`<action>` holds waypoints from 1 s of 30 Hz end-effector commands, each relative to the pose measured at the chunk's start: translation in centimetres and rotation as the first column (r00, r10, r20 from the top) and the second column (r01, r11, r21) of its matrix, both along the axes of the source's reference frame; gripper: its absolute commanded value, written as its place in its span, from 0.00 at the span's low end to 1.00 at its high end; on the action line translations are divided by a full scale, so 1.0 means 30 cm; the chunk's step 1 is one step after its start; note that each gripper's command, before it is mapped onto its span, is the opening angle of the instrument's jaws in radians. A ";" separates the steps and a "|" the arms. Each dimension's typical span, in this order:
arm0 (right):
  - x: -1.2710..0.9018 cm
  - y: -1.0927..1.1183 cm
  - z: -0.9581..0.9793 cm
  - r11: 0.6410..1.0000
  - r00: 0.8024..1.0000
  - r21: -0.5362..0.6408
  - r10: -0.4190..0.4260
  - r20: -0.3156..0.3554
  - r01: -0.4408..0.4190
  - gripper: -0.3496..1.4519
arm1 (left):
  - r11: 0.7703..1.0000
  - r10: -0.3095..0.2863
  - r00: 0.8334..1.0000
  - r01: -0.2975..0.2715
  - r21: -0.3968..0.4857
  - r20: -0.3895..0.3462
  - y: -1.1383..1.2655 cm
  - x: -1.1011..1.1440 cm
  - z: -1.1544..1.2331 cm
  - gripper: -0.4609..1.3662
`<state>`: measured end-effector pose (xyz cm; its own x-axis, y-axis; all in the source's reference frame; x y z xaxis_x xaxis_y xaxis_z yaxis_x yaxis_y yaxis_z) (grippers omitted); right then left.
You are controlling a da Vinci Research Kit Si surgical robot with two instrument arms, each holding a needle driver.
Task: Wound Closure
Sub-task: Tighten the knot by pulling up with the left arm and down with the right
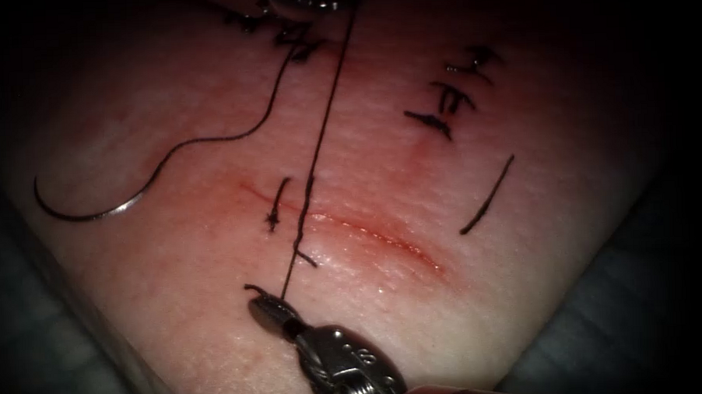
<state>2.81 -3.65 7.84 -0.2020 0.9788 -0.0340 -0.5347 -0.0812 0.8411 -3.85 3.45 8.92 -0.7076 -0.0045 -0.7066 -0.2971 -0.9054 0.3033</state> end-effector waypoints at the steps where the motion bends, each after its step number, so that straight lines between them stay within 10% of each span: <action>1: -0.0006 0.0006 -0.0005 1.000 1.000 0.009 -0.004 -0.008 0.004 0.00 | 1.000 -0.001 1.000 0.000 0.001 0.001 -0.0001 0.0000 -0.0002 0.06; 12: -0.0136 -0.0022 -0.0113 0.996 0.999 0.082 -0.016 -0.045 0.020 0.00 | 1.000 -0.002 1.000 0.003 -0.003 0.027 0.0021 -0.0030 -0.0013 0.06; 30: -0.0015 -0.0116 -0.0024 0.985 0.996 0.158 -0.051 -0.080 0.063 0.00 | 1.000 0.009 1.000 -0.009 -0.022 0.011 0.0045 -0.0020 0.0135 0.06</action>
<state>2.77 -4.00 7.77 -0.1423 0.9802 0.1377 -0.4767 -0.1897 0.8583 -3.90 3.58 9.33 -0.6994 -0.0288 -0.7141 -0.2923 -0.9002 0.3226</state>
